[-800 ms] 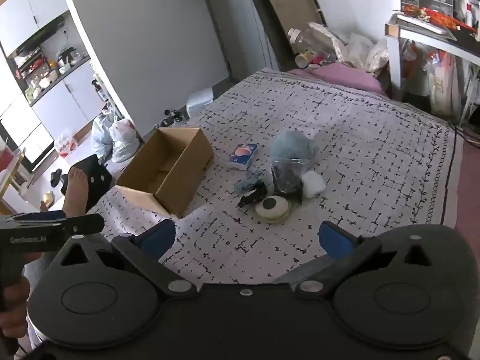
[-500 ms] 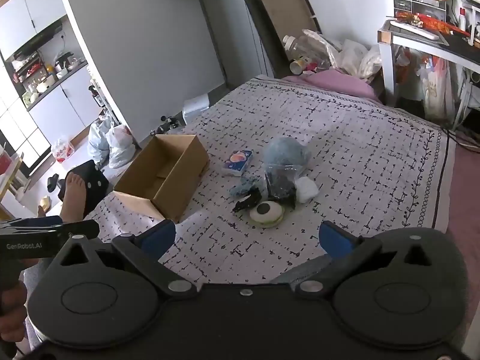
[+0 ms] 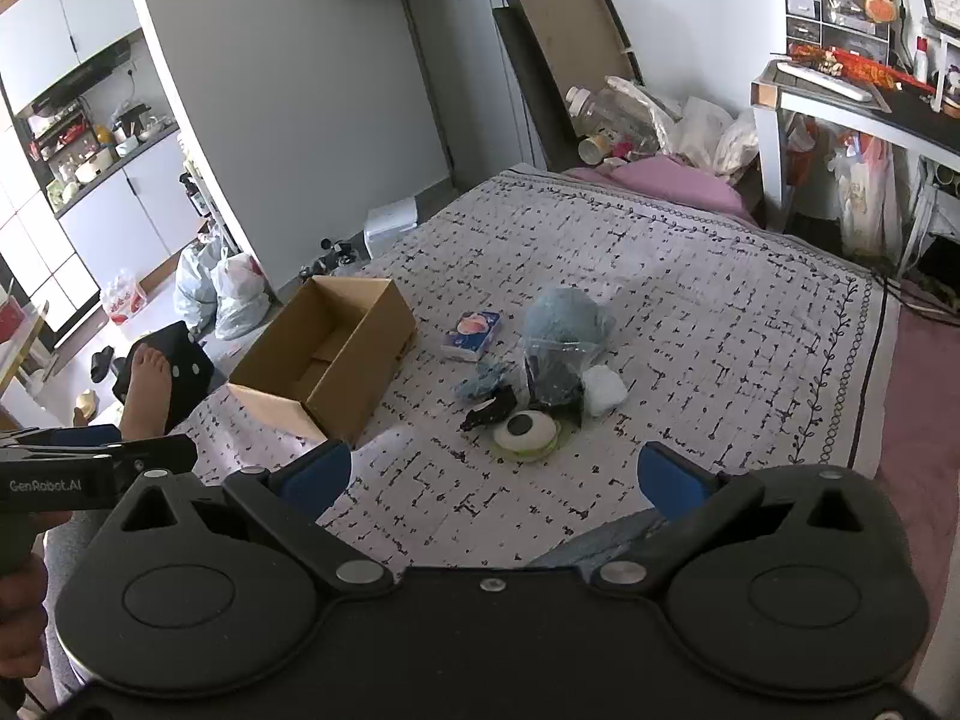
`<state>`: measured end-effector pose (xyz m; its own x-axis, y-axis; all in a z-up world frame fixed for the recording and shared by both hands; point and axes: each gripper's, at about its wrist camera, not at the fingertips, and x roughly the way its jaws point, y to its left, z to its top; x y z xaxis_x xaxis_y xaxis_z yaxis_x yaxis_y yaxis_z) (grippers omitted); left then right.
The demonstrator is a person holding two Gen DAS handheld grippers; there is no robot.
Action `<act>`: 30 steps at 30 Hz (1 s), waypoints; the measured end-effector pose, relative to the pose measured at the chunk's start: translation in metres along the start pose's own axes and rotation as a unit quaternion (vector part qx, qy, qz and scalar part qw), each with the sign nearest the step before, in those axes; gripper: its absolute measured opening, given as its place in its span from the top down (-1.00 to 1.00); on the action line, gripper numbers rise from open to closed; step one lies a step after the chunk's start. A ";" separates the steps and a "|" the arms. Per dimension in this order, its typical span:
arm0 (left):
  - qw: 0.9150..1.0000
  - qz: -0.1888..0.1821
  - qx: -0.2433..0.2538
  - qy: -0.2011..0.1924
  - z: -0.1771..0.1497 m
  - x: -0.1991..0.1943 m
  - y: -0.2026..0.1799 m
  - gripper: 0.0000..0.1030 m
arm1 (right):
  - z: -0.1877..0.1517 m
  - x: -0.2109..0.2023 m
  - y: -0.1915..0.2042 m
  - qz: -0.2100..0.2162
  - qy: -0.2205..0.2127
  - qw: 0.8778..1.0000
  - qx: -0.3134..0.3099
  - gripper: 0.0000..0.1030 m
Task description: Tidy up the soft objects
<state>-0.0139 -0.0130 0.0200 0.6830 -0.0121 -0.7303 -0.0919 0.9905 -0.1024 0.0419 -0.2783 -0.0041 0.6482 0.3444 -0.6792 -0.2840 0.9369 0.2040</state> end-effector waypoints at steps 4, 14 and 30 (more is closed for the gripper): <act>1.000 -0.001 0.001 -0.002 0.000 -0.002 0.000 -0.96 | 0.000 -0.001 0.000 -0.004 -0.001 1.000 0.000 -1.00; 1.000 -0.002 0.001 -0.008 0.000 -0.005 -0.001 -0.96 | -0.001 -0.003 0.002 -0.004 -0.001 1.000 -0.005 -1.00; 1.000 -0.006 0.001 -0.010 0.002 -0.008 0.000 -0.96 | 0.000 -0.005 0.002 -0.014 0.002 1.000 -0.005 -1.00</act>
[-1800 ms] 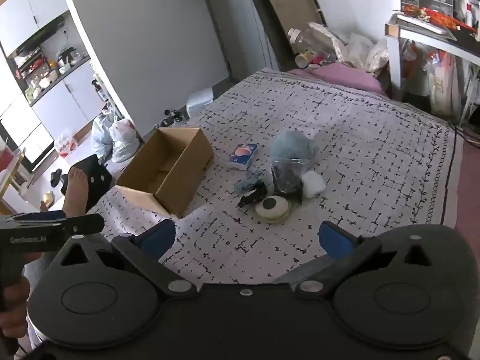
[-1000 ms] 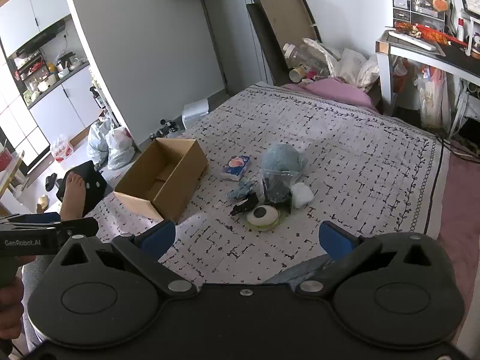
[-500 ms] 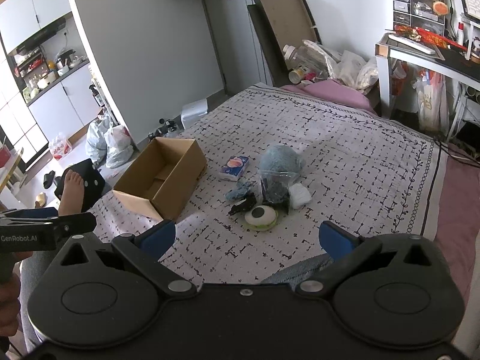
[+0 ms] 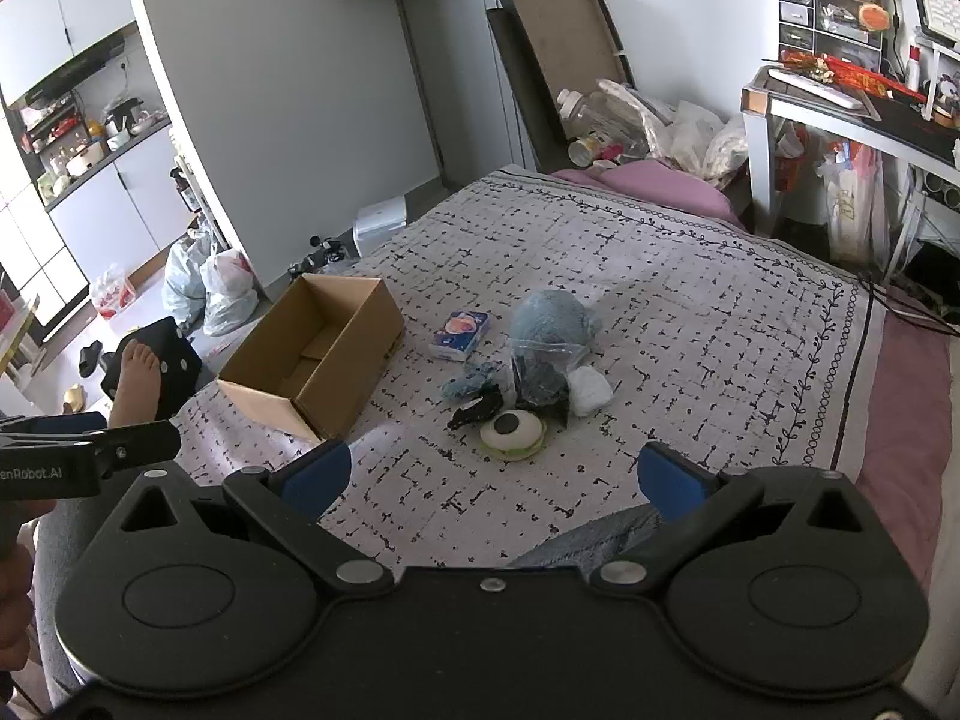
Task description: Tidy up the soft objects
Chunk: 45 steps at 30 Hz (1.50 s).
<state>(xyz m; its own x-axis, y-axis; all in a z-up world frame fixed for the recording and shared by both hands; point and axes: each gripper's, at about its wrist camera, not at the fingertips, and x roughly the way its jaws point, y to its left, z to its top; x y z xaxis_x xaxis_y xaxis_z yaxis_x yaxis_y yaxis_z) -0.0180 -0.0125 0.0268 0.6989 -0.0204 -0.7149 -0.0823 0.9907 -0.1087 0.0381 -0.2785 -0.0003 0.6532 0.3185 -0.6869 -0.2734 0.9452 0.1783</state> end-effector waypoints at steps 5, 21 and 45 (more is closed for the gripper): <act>1.000 -0.001 -0.003 0.000 -0.001 0.000 0.001 -0.96 | 0.000 0.000 0.002 0.000 0.001 1.000 -0.004 -1.00; 1.000 0.000 -0.009 -0.003 -0.005 0.000 0.005 -0.96 | -0.001 0.003 0.006 0.000 0.000 1.000 -0.006 -1.00; 1.000 -0.019 -0.015 -0.003 0.002 0.039 0.008 -0.95 | 0.001 0.039 -0.005 0.007 0.016 1.000 0.015 -1.00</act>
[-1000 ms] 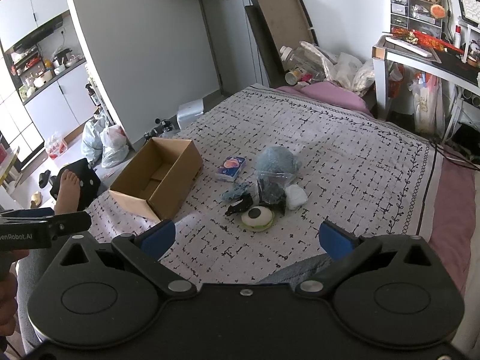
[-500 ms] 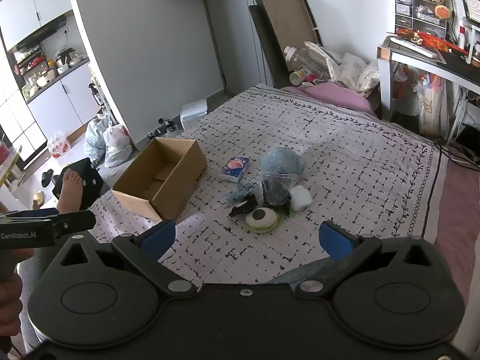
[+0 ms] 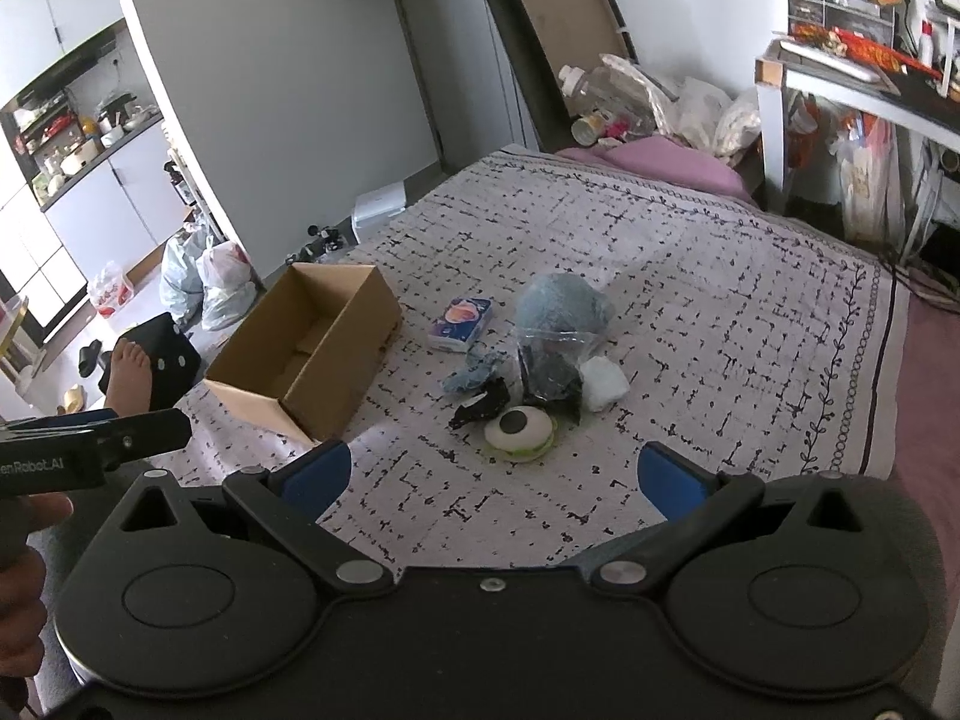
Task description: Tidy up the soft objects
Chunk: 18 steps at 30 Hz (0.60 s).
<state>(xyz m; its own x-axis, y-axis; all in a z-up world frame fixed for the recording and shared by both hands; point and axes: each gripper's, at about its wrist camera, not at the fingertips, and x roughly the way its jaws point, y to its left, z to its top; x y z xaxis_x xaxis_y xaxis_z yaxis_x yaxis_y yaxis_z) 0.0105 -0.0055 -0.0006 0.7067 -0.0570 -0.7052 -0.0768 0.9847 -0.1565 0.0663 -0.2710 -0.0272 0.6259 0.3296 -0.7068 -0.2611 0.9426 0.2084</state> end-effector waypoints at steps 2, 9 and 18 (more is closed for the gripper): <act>1.000 0.001 -0.003 0.002 0.002 0.007 -0.001 -0.95 | 0.000 0.005 -0.004 0.002 0.005 1.000 0.006 -1.00; 1.000 -0.003 -0.022 0.001 0.009 0.030 0.000 -0.93 | 0.005 0.021 -0.026 0.015 0.007 0.999 0.043 -1.00; 1.000 -0.004 -0.023 0.011 0.019 0.063 -0.011 -0.88 | 0.015 0.049 -0.054 0.023 0.012 0.993 0.112 -0.95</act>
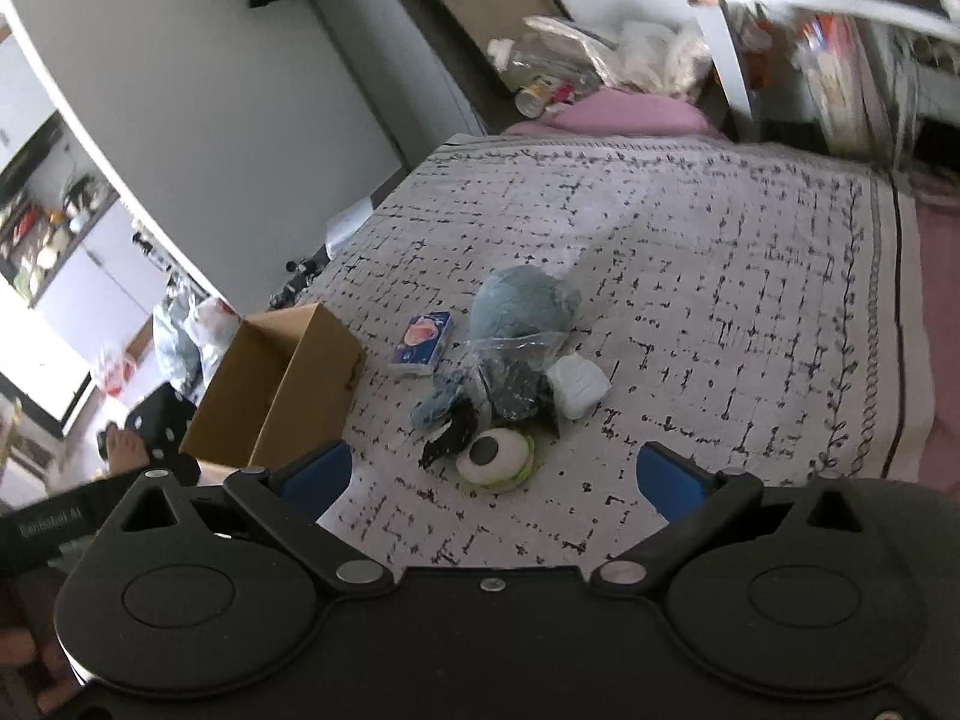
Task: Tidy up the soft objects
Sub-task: 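Grasp the black plush with the left tool while the right tool grasps the round burger plush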
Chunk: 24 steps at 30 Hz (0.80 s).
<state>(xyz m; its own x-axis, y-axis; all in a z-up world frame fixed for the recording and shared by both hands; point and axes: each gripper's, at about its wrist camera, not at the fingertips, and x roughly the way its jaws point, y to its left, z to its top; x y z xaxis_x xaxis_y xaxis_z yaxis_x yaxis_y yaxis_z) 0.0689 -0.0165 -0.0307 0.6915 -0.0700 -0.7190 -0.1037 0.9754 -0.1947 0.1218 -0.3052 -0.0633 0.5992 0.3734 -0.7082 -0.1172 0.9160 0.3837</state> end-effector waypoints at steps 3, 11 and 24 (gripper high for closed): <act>1.000 -0.005 -0.005 0.010 0.003 0.014 -0.003 -0.78 | 0.005 0.014 -0.007 0.004 0.010 1.000 0.029 -0.88; 0.999 -0.014 -0.021 0.044 0.009 0.052 -0.009 -0.56 | 0.012 0.053 -0.018 0.019 0.042 0.995 0.085 -0.69; 0.991 -0.029 -0.061 0.113 0.013 0.118 -0.015 -0.20 | 0.008 0.114 -0.039 0.039 0.099 0.981 0.163 -0.19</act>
<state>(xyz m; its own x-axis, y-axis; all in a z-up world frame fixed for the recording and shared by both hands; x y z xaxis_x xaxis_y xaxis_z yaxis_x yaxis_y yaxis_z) 0.1615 -0.0366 -0.1037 0.5229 -0.1844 -0.8322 -0.1634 0.9365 -0.3102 0.2016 -0.2991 -0.1541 0.4293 0.4907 -0.7583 0.1232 0.7999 0.5874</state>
